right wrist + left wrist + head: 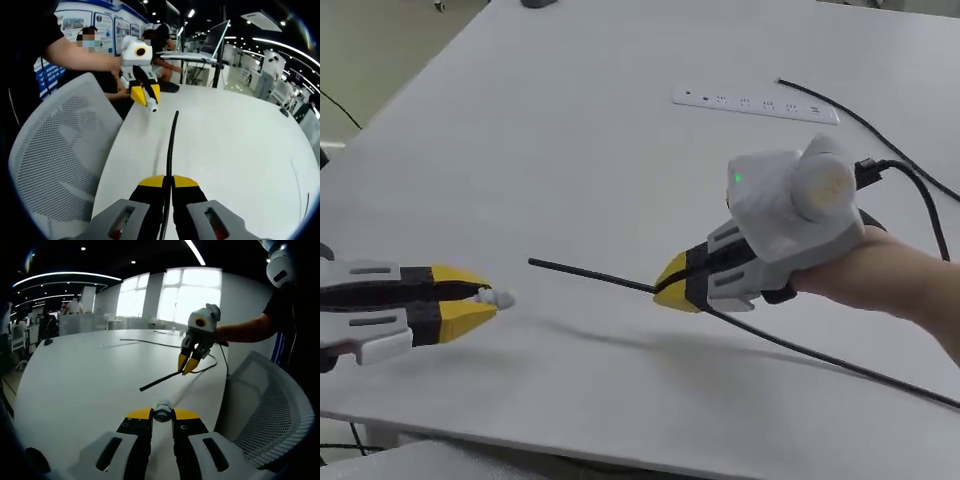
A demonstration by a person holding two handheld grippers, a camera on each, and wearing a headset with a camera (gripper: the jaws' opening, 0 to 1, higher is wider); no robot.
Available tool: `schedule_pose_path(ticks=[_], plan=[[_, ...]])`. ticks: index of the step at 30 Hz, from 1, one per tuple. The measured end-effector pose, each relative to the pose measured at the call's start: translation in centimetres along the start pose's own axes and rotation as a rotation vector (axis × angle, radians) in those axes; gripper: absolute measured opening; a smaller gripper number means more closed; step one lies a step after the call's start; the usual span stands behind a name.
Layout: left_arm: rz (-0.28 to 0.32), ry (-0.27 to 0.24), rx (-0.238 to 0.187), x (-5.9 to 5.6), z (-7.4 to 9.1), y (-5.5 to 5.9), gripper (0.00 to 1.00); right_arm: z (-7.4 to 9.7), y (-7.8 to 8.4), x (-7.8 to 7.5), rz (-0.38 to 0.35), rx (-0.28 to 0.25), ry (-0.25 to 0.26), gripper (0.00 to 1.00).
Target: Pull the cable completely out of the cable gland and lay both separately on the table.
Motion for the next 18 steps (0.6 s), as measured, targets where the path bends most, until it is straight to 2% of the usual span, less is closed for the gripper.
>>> schedule_pose_path(ticks=[2,4,6,7,9,11,16,17,18], plan=[[0.01,-0.014,-0.006,0.5,0.5,0.5,0.15,-0.9,-0.7,-0.2,-0.019,-0.005,-0.002,0.0],[0.027,-0.052,0.005,1.0,1.0,1.3,0.15,-1.6,-1.4,-0.4,-0.017,-0.023,0.003,0.0],[0.059,-0.09,-0.03,1.3,1.4,1.6,0.15,-2.6,-2.2,-0.7,-0.011,-0.033,0.023,0.0],[0.04,-0.106,-0.034,1.3,1.7,1.9,0.15,-3.3,-2.7,-0.9,-0.024,-0.045,0.034,0.0],[0.051,-0.123,-0.038,1.4,2.0,2.3,0.15,-4.1,-3.4,-1.2,-0.039,-0.063,0.049,0.0],[0.058,-0.158,-0.05,1.7,2.5,2.8,0.15,-5.4,-4.3,-1.7,-0.085,-0.076,0.074,0.0],[0.072,-0.248,-0.07,2.6,3.1,3.7,0.15,-7.9,-6.0,-2.5,-0.142,-0.103,0.121,0.0],[0.073,-0.247,-0.076,2.5,3.1,3.8,0.15,-8.3,-6.3,-2.6,-0.149,-0.113,0.135,0.0],[0.036,-0.281,-0.063,2.8,3.2,4.0,0.15,-8.9,-6.4,-3.0,-0.145,-0.112,0.173,0.0]])
Point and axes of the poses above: the centre of the closed fingertips' face, and the gripper's own axes: z roughly backward along the fingers, x roughly to its left, y roughly out of its underside, the point moved 4 cm from there along z, roughly backward along the fingers
